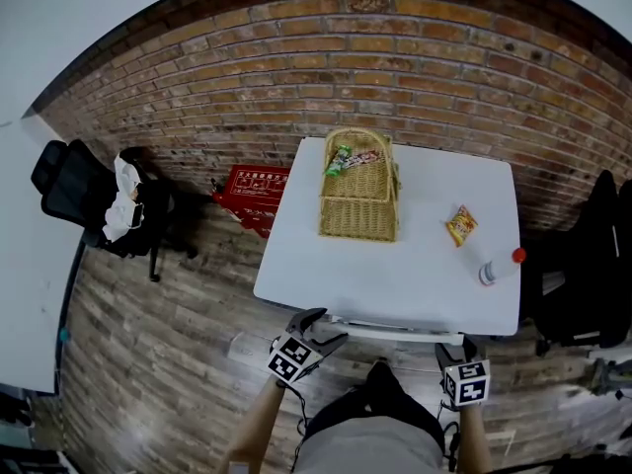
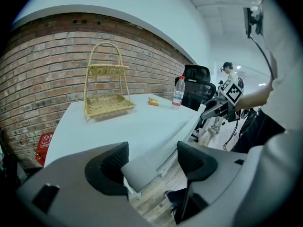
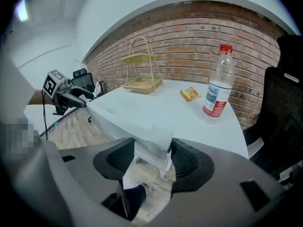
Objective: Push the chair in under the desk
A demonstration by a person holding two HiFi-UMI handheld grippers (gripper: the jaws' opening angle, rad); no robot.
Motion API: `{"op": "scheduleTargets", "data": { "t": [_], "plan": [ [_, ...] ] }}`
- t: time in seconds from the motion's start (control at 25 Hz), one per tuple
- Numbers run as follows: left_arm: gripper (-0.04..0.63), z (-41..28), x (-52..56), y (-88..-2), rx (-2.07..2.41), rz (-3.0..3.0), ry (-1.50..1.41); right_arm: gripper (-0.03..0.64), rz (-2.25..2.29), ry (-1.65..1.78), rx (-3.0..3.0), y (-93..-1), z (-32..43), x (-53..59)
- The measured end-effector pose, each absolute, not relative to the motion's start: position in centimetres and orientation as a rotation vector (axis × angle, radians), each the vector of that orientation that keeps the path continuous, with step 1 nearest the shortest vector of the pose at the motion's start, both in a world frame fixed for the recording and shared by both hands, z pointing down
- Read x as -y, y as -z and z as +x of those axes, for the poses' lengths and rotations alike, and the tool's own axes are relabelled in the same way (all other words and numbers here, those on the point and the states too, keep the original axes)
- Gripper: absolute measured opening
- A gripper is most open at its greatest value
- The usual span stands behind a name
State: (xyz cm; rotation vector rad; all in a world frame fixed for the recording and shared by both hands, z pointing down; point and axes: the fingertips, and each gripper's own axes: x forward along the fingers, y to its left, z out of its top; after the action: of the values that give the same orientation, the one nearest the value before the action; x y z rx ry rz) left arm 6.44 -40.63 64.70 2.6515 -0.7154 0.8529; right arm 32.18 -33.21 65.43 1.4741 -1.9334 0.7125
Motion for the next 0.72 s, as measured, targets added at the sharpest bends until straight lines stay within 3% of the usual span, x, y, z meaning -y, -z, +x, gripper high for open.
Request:
{"op": "scheduleTargets", "data": {
  "t": [0.72],
  "plan": [
    [0.333, 6.0, 40.1, -64.2, 0.804, 2.619, -0.86, 0.247, 1.559, -0.626, 1.912, -64.4, 32.3, 32.4]
  ]
}}
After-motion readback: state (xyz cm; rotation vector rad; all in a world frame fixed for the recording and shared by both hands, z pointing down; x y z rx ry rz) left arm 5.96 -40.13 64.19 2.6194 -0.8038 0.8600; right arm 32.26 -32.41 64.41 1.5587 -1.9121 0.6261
